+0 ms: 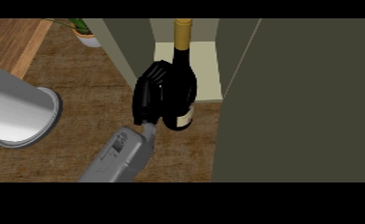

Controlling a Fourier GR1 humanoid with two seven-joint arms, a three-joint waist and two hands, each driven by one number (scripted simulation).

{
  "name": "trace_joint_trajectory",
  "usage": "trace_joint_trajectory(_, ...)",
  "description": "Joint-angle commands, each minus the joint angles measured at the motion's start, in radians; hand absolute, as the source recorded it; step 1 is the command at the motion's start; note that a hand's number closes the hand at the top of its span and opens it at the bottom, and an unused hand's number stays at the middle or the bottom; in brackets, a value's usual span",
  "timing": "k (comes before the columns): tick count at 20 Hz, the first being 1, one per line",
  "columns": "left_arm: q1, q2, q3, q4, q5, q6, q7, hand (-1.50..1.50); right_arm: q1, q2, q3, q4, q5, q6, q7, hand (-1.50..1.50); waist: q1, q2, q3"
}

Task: Pick up the wine, place it into the cabinet and close the cabinet

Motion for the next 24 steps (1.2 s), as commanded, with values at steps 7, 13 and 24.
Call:
trace_joint_trajectory(7, -0.065, 0.0, -0.091, 0.259, 0.207, 0.04, -0.218, 1.5, 0.039, -0.026, -0.056, -0.176, -0.13, 0.034, 0.07, -1.5, -0.012, 0.003, 0.0)
trace_joint_trajectory(13, -0.124, 0.0, -0.035, 0.349, 0.302, -0.06, -0.256, 1.5, 0.014, 0.001, -0.039, -0.21, -0.101, -0.007, 0.111, -1.5, -0.006, 0.003, -0.001)
trace_joint_trajectory(24, -0.285, 0.0, -0.029, 0.505, 0.416, -0.025, -0.269, 1.5, 0.044, 0.007, -0.05, -0.209, -0.138, 0.024, 0.12, -1.5, -0.007, 0.001, 0.0)
